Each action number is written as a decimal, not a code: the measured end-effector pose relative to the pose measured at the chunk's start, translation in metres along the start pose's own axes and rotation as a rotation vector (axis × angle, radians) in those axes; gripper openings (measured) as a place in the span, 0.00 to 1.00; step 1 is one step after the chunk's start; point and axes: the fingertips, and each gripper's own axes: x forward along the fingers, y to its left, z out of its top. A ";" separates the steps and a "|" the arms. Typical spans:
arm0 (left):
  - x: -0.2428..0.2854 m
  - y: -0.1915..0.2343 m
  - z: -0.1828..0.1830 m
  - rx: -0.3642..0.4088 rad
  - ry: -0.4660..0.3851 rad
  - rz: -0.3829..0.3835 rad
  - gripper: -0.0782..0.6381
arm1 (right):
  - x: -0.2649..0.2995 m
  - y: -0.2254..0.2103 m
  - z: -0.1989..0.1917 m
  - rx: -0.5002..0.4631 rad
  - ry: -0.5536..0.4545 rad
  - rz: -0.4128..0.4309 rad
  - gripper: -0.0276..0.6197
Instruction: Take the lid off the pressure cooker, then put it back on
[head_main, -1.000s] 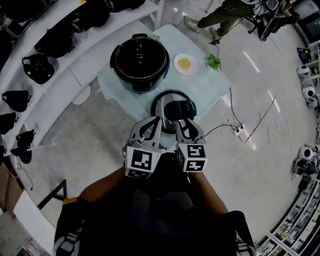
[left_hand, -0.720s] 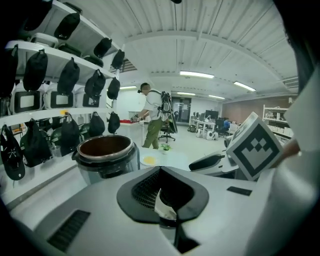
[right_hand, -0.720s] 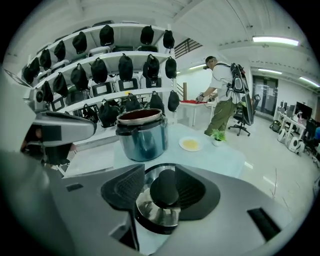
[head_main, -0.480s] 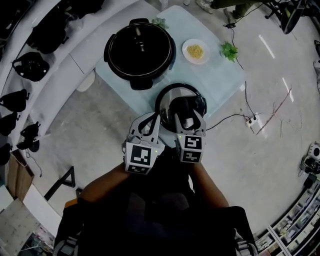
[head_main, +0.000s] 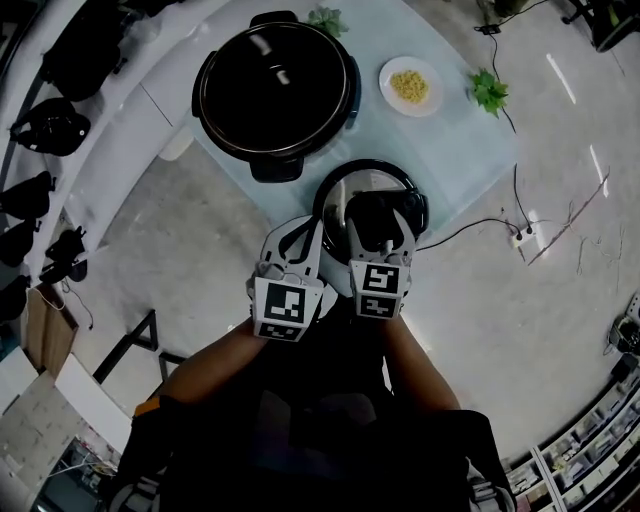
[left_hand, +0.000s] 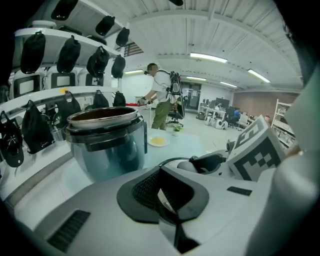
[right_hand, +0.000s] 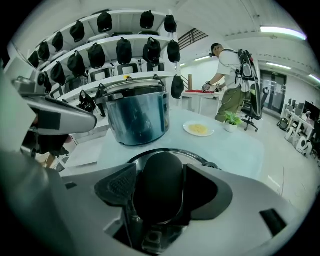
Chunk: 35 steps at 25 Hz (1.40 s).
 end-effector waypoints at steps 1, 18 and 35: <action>0.002 0.001 -0.003 -0.003 0.007 0.004 0.12 | 0.004 0.000 -0.002 0.000 0.003 0.002 0.52; 0.005 0.007 -0.019 -0.013 0.039 0.016 0.12 | 0.021 -0.002 -0.011 -0.013 -0.025 -0.067 0.53; -0.033 0.015 0.022 -0.040 -0.058 0.027 0.12 | -0.028 0.003 0.031 0.010 -0.015 -0.011 0.50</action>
